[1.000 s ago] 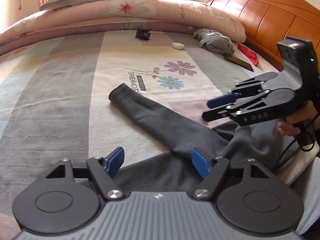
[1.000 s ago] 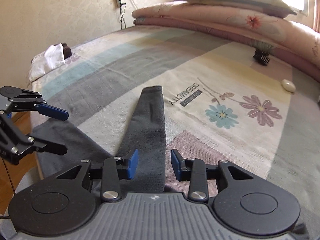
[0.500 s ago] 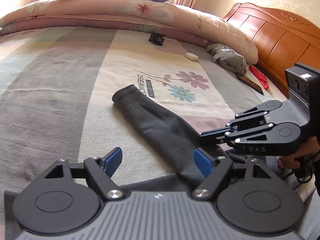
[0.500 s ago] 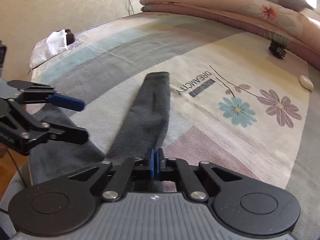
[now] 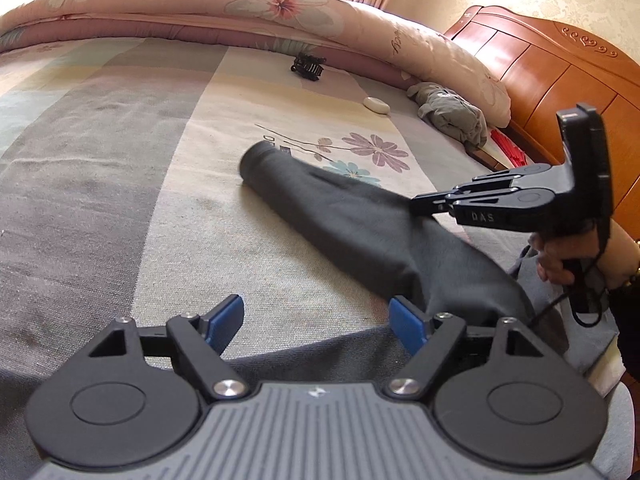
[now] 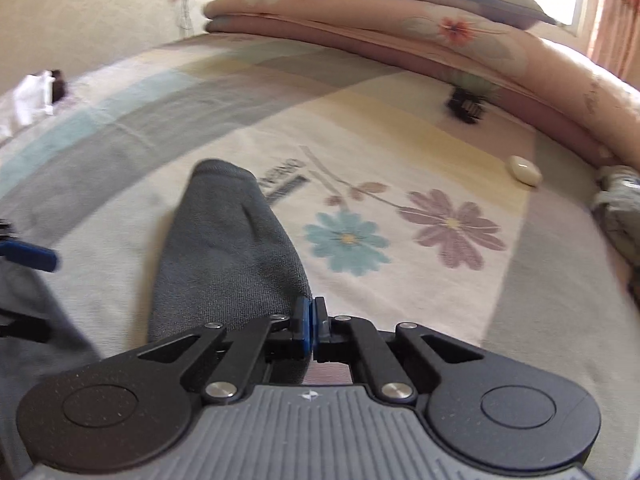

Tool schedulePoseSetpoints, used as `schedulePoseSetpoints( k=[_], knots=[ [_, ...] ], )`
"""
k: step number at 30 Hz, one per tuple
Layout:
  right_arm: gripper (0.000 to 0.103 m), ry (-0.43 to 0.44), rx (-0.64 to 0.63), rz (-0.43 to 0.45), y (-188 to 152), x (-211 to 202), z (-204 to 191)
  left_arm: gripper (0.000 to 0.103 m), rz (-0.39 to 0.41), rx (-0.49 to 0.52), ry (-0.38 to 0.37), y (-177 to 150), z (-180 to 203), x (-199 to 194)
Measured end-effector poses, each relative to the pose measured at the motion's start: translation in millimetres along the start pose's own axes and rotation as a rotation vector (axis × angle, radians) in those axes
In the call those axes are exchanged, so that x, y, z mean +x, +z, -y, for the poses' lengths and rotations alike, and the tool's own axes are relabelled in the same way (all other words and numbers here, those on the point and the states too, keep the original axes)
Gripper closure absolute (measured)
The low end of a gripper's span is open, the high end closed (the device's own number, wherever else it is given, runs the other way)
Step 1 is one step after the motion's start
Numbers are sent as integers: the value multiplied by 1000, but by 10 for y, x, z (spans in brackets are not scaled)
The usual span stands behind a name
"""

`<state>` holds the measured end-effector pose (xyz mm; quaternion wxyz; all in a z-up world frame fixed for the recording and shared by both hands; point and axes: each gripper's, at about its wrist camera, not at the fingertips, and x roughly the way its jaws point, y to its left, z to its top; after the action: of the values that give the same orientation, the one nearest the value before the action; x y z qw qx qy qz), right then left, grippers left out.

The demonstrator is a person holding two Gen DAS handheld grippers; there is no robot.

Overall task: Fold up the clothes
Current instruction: 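Grasp the leg cuff with the right gripper and lift it, then open the right gripper and lay the leg back down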

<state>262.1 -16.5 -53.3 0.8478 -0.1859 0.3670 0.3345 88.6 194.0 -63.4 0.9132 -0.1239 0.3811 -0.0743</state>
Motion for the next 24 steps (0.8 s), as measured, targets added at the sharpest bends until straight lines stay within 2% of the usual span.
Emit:
schedulePoseSetpoints(
  k=[2,9,13,19,20,24],
  knots=[
    [100,-46,11,-12,-14,12,54,23,-6,2,-1,-3,7,10],
    [92,-98,58,-6,-41,-211,85,23,-19,-24,-53,33,14,46],
    [83,-61,69,52,-67,-591,39,23,-23,-74,-133,137,-6,153],
    [56,25,132,156,-354,-1274,-60,24,-75,-303,-293,250,-179,616],
    [55,37,147,167,-430,-1364,-70,24,-91,-345,-305,257,-219,722],
    [53,59,214,205,-746,-1666,-77,25,-53,-527,-373,262,-423,977]
  ],
)
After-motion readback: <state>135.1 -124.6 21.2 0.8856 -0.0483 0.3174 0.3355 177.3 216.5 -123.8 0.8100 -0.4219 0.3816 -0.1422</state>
